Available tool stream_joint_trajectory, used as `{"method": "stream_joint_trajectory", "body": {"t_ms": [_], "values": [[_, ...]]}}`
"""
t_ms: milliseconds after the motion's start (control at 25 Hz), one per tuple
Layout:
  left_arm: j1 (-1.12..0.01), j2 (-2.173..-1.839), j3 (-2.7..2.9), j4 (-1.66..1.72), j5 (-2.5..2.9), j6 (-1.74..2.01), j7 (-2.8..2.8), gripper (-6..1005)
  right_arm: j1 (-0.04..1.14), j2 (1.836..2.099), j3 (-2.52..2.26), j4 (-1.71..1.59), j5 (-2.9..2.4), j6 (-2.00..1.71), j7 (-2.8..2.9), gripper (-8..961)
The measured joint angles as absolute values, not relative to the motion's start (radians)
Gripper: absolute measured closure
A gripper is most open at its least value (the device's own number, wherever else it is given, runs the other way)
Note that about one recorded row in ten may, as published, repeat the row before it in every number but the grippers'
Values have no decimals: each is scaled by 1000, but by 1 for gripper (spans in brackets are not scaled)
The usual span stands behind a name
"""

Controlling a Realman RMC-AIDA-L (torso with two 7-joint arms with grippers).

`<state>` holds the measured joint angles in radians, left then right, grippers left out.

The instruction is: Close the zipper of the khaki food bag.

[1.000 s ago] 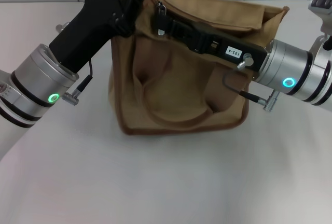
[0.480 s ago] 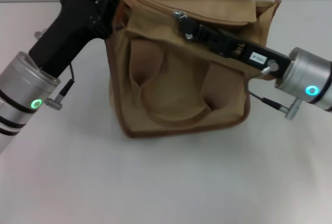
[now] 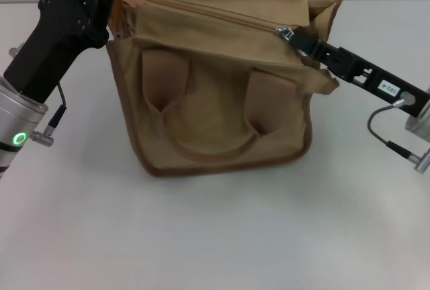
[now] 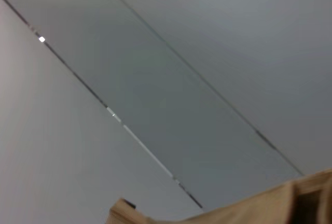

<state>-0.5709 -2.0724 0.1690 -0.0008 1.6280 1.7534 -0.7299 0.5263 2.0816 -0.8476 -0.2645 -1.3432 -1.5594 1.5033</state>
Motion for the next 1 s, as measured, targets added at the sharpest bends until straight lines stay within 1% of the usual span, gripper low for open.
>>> {"method": "stream_joint_trajectory", "body": {"t_ms": [280, 640, 800, 840, 1000], "values": [[-566, -2073, 164, 1, 1627, 1744, -724, 840, 483, 2081, -785, -280, -1342, -1623, 1462, 911], [-538, -2072, 173, 29, 1633, 1723, -721, 830, 450, 2085, -695, -256, -1342, -1764, 1216, 874], [-493, -2072, 173, 42, 1634, 1724, -713, 826, 449, 2086, -694, -241, -1342, -1776, 1180, 711], [-463, -2072, 172, 53, 1633, 1726, -712, 801, 450, 2086, -693, -235, -1342, -1778, 1166, 670], [-436, -2070, 170, 64, 1632, 1727, -712, 702, 455, 2086, -692, -233, -1342, -1777, 1154, 564]]}}
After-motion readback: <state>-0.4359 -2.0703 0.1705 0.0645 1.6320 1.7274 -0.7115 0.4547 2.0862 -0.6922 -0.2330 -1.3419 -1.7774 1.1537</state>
